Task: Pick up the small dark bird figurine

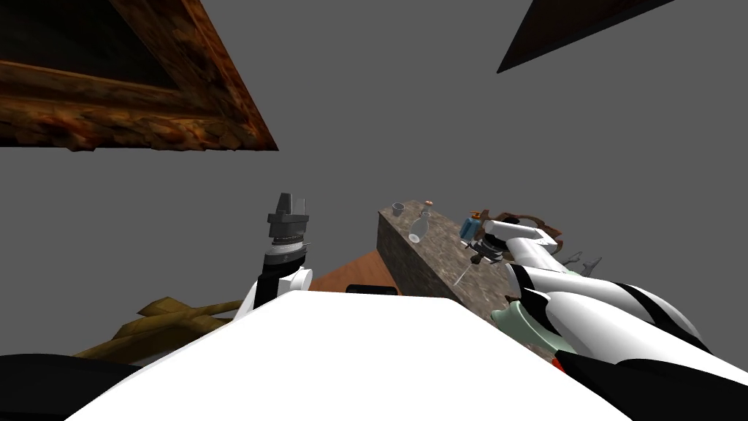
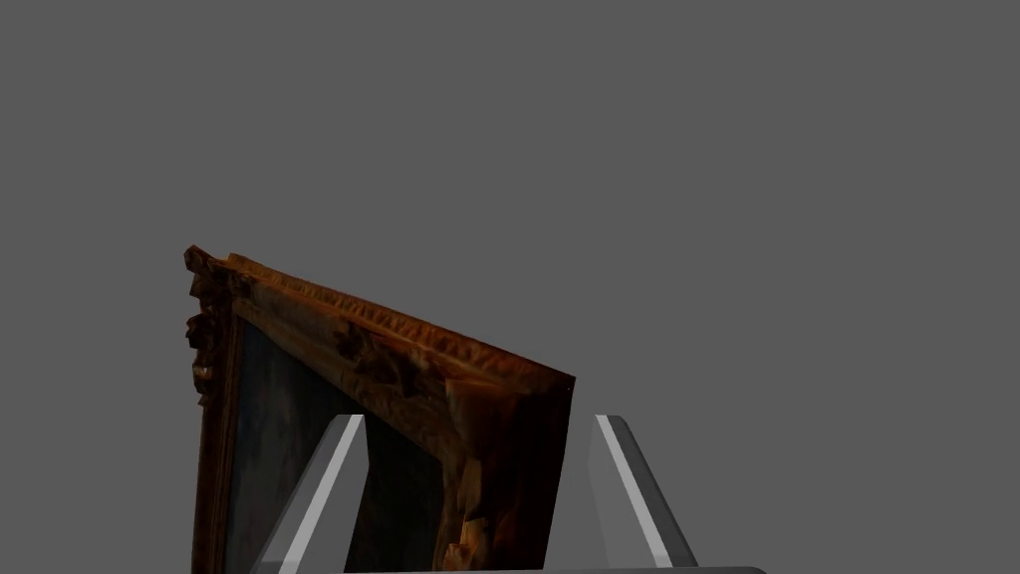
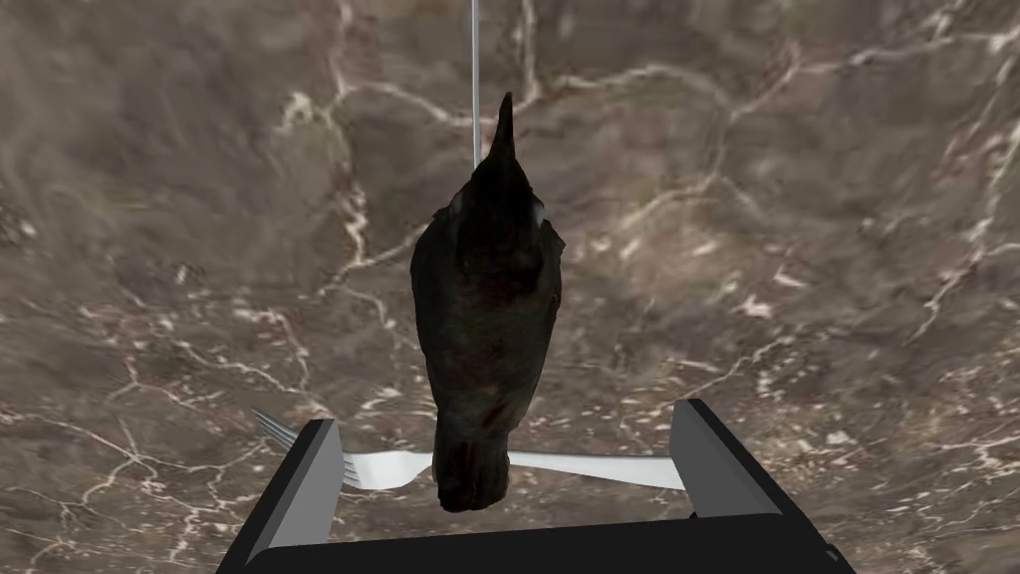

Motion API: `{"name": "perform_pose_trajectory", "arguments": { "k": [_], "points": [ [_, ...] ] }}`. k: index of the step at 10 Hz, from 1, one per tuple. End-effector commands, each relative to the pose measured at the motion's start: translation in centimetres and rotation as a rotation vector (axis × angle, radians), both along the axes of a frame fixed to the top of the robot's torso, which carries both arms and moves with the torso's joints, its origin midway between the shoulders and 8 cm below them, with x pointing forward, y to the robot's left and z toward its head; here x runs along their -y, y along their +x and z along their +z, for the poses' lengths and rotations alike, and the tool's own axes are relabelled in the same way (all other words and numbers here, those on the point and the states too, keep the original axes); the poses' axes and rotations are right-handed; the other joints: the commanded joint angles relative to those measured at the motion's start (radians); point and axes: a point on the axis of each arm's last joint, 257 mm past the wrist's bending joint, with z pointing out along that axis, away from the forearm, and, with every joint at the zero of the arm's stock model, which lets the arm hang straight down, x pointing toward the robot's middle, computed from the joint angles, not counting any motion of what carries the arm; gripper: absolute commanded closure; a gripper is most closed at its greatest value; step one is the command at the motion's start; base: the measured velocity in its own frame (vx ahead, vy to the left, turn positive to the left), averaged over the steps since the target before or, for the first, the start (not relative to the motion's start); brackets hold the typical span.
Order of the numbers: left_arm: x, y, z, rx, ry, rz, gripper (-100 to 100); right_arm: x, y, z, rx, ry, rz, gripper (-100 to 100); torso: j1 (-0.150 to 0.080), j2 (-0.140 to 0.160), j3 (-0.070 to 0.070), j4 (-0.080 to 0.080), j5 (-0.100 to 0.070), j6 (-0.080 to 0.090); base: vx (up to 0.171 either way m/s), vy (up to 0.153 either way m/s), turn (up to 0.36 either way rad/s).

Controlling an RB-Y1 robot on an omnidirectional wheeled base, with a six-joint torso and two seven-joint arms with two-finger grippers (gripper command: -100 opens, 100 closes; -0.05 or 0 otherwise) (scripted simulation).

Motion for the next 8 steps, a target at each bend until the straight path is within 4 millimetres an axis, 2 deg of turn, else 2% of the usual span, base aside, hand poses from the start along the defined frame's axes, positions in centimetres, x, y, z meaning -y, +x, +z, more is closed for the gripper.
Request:
{"name": "perform_pose_trajectory", "arguments": {
  "k": [1, 7, 8],
  "points": [
    [0.0, 0.0, 0.0, 0.0, 0.0, 0.0, 0, -0.5, -0.2, -0.3, -0.002, 0.002, 0.006, -100, 0.0, 0.0, 0.0, 0.0, 0.0, 0.0, 0.03, -0.01, -0.05],
    [0.0, 0.0, 0.0, 0.0, 0.0, 0.0, 0, -1.4, -0.3, -0.5, 0.007, -0.008, 0.02, -100, 0.0, 0.0, 0.0, 0.0, 0.0, 0.0, 0.031, -0.012, -0.042],
    [0.0, 0.0, 0.0, 0.0, 0.0, 0.0, 0, -1.6, -1.0, -0.9, 0.001, -0.005, 0.013, -100, 0.0, 0.0, 0.0, 0.0, 0.0, 0.0, 0.03, -0.008, -0.044]
  ]
}}
